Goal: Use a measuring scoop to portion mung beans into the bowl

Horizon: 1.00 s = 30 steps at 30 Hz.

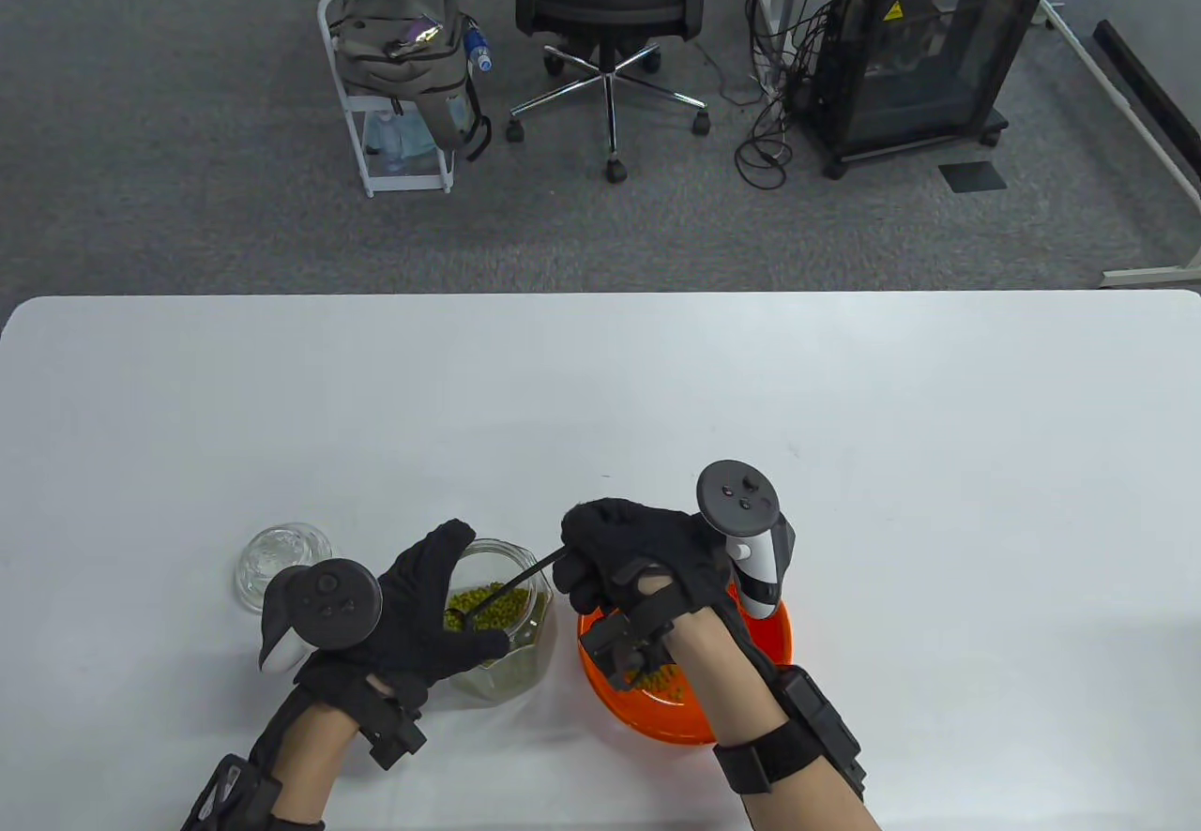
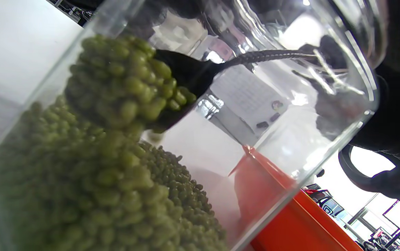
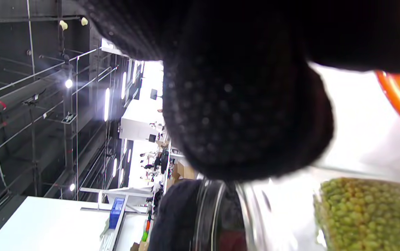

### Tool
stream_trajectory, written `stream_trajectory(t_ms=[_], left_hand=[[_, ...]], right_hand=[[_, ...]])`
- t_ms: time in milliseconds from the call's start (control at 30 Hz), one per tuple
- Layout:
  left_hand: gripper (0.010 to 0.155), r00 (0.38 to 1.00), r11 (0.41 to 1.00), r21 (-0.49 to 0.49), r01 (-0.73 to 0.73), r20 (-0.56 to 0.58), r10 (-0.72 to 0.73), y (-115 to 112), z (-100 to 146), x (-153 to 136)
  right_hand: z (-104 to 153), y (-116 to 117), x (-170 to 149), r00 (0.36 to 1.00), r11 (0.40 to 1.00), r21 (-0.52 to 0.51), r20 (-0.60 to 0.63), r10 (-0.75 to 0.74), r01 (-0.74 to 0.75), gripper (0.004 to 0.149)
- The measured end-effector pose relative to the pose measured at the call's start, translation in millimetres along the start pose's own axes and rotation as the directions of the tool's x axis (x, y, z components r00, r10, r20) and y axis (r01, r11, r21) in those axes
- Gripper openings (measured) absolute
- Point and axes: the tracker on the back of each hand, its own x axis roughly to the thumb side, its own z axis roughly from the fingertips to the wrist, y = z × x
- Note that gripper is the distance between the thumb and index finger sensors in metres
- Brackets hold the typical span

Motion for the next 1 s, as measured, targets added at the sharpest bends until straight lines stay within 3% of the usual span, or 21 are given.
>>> stream_trajectory(t_ms=[1000], left_hand=[[0.120, 1.000, 1.000, -0.001, -0.002, -0.001, 0.002, -1, 1, 0]], right_hand=[[9, -44, -23, 0.981, 0.980, -0.046, -0.009, -0.192, 0.191, 0.043]])
